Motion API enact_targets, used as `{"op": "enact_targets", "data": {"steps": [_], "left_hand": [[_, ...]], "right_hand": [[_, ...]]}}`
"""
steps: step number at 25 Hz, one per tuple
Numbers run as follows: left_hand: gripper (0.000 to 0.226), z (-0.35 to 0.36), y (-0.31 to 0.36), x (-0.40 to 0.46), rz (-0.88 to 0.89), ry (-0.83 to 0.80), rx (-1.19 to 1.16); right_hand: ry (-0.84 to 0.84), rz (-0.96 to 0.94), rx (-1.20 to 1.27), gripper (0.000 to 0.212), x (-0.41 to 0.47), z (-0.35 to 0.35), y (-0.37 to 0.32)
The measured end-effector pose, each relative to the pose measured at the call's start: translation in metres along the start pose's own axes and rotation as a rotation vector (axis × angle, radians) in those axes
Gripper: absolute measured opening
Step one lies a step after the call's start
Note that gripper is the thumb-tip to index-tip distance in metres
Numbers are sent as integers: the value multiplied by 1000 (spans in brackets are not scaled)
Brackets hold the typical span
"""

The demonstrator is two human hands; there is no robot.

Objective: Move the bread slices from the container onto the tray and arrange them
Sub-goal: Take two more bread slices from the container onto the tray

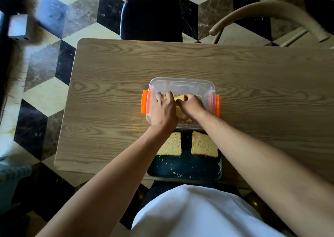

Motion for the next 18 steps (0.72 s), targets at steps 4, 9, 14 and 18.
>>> {"op": "enact_targets", "data": {"steps": [4,9,14,18], "left_hand": [[48,1,-4,12,-16,47,-35],[42,-6,-7,13,-25,134,-142],[52,-43,-15,2,-146,297,-374],[55,-80,-37,-29,-254,421,-663]], "right_hand": [[30,-31,-80,36,-1,2,4],[76,-80,-52,23,-11,-5,-2],[197,-185,45,24,-40,-48,-8],[296,-249,182,25,-81,-92,5]]}}
Point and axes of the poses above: each hand's wrist, its own x-axis towards the middle knuckle, its own z-axis out of the palm, y = z × x, the point moved 5 cm from there along x, towards the middle knuckle, and after that the axes turned 11 degrees about y, right-handed, at the moved point
